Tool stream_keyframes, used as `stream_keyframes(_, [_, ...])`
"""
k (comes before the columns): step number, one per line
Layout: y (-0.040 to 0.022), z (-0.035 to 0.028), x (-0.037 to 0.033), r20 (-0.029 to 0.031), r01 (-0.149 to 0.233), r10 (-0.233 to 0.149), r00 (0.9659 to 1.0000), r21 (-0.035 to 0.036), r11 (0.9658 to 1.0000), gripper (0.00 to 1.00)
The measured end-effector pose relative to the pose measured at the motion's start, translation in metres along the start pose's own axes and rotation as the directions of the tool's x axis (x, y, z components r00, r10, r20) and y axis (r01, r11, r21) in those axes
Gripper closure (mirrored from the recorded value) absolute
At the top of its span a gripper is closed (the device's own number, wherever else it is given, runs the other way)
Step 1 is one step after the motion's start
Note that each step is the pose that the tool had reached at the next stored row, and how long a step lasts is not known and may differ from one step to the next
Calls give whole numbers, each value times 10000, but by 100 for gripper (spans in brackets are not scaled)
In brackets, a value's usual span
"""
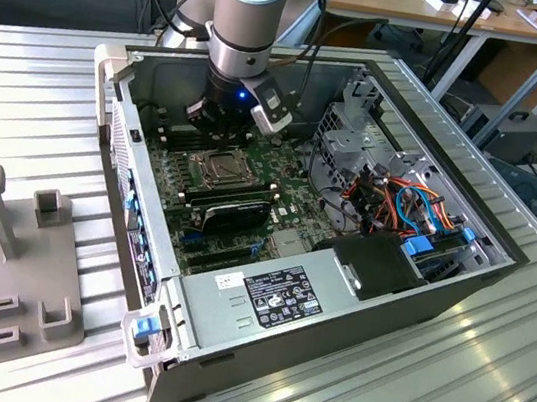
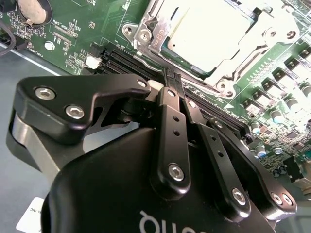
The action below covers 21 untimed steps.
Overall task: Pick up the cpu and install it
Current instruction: 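Install the first cpu locking lever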
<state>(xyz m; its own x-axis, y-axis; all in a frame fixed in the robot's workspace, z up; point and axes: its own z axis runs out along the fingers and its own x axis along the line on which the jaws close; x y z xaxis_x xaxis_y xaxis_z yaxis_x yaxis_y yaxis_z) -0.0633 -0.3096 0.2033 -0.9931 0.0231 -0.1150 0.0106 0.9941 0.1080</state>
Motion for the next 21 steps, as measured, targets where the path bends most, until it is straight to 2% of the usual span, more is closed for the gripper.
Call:
stream_keyframes(8, [0,16,-23,1,1,-1,10000,12,10000,89])
stream_keyframes(17, [58,29,-46,1,6,-6,10000,40,10000,89])
stream_keyframes(21, [63,31,-53,1,6,-6,10000,52,10000,89])
